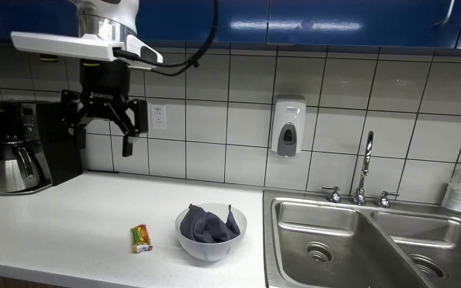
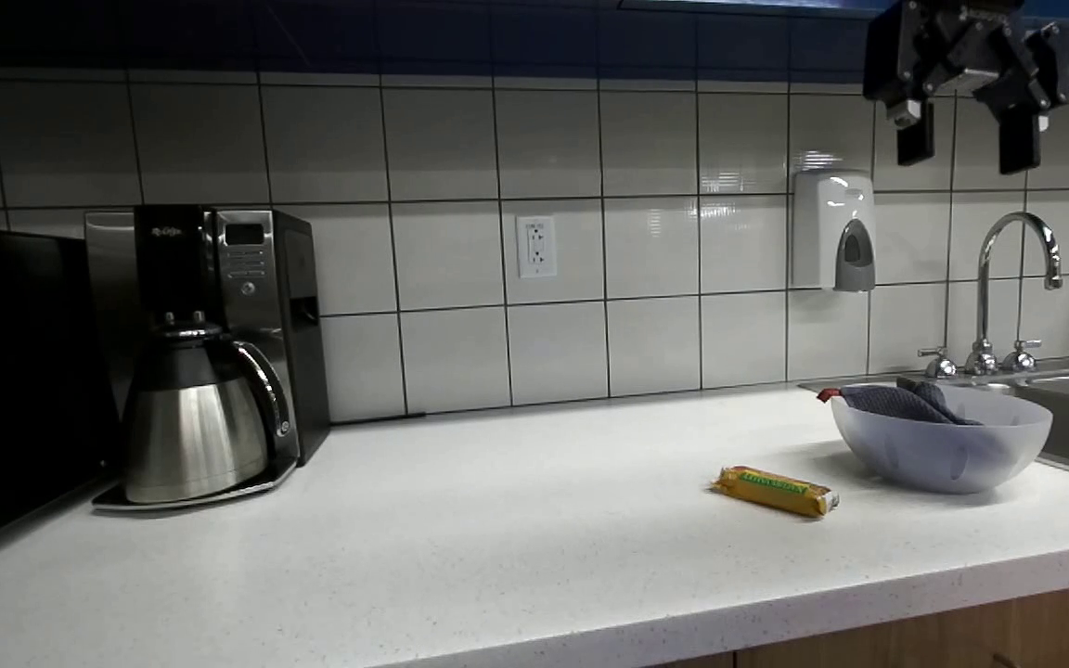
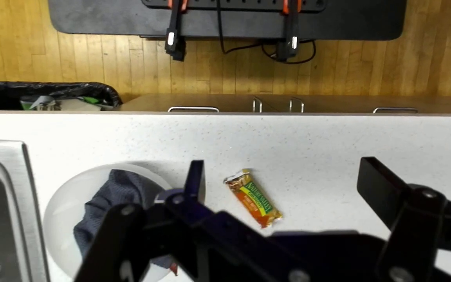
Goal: Take the grey hand towel out of the bowl
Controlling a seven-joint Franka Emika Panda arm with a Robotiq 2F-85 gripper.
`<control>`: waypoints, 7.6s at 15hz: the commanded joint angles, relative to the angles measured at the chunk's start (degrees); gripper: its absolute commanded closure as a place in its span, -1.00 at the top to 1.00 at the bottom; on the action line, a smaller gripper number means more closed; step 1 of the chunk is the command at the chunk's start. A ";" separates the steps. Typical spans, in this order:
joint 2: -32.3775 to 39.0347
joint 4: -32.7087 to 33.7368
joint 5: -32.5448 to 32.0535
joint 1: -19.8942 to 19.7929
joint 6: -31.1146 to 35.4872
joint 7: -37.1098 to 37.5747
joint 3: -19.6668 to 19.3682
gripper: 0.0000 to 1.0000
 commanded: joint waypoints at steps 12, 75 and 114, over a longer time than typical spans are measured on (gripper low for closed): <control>8.30 -0.78 -11.19 -7.68 21.53 -4.05 -8.47 1.00; 35.58 3.77 -1.35 -7.94 45.52 -9.11 -4.91 -0.97; 42.56 12.94 -6.91 7.26 47.49 12.83 15.71 -0.97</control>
